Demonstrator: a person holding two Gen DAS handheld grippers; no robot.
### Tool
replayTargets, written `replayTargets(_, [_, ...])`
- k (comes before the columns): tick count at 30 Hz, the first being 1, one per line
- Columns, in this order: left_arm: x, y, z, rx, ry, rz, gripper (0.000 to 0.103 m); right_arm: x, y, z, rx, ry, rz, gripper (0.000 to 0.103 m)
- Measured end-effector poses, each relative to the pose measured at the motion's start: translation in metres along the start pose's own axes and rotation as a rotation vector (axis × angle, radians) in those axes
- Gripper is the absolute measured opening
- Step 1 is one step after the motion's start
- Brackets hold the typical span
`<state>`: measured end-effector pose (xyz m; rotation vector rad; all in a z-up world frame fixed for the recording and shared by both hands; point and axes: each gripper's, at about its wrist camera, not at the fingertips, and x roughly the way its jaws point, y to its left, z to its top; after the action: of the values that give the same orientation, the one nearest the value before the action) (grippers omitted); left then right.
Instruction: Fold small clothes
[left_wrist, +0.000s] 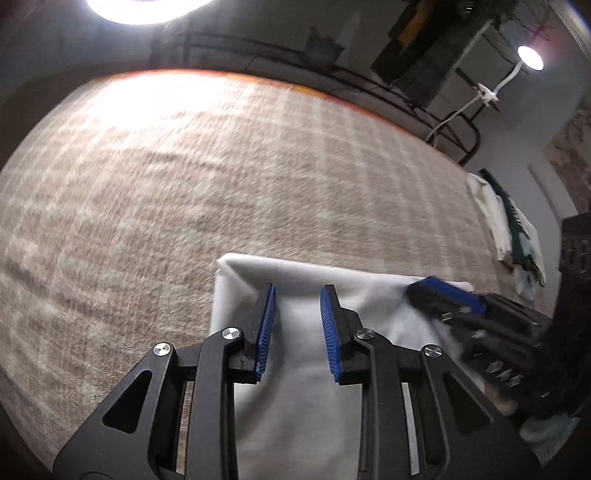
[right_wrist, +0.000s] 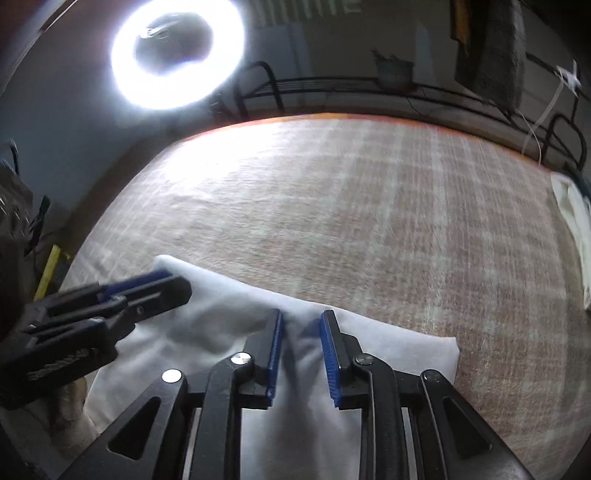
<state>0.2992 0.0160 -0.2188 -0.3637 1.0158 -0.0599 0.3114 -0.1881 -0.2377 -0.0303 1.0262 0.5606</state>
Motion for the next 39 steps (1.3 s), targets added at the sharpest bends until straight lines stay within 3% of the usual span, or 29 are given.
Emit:
replayTargets(3, [-0.002, 0.006, 0.002, -0.019, -0.008, -0.008, 0.024, -0.006, -0.022, 0.002, 0.087, -0.008, 0.017, 0.025])
replayTargets(5, [-0.010, 0.007, 0.001, 0.006, -0.031, 0.035, 0.024, -0.010, -0.038, -0.001, 0.125, -0.003, -0.014, 0.025])
replayTargets(6, [-0.014, 0.008, 0.000, 0.010, -0.041, 0.040, 0.025, -0.012, -0.048, -0.004, 0.139, 0.007, -0.032, 0.020])
replayTargets(9, [-0.032, 0.016, 0.001, -0.006, -0.063, 0.032, 0.025, -0.027, -0.068, -0.007, 0.181, 0.000, -0.069, 0.023])
replayTargets(11, [-0.044, 0.023, 0.000, -0.031, -0.070, 0.011, 0.033, -0.044, -0.078, -0.011, 0.203, -0.023, -0.090, 0.026])
replayTargets(13, [-0.056, 0.033, -0.007, -0.051, -0.064, -0.023, 0.041, -0.062, -0.090, -0.017, 0.244, -0.047, -0.061, 0.028])
replayTargets(19, [-0.085, 0.058, -0.040, -0.092, -0.008, -0.081, 0.045, -0.092, -0.109, -0.037, 0.348, -0.070, 0.119, 0.037])
replayTargets(22, [-0.098, 0.081, -0.065, -0.180, 0.031, -0.125, 0.055, -0.096, -0.111, -0.048, 0.362, -0.055, 0.168, 0.048])
replayTargets(30, [-0.091, 0.123, -0.103, -0.416, 0.141, -0.227, 0.055, -0.082, -0.104, -0.089, 0.384, 0.046, 0.238, 0.045])
replayTargets(36, [-0.082, 0.098, -0.111, -0.384, 0.194, -0.279, 0.055, -0.070, -0.103, -0.098, 0.395, 0.077, 0.262, 0.044])
replayTargets(39, [-0.081, 0.087, -0.110, -0.330, 0.192, -0.258, 0.055, -0.063, -0.104, -0.095, 0.407, 0.072, 0.280, 0.043])
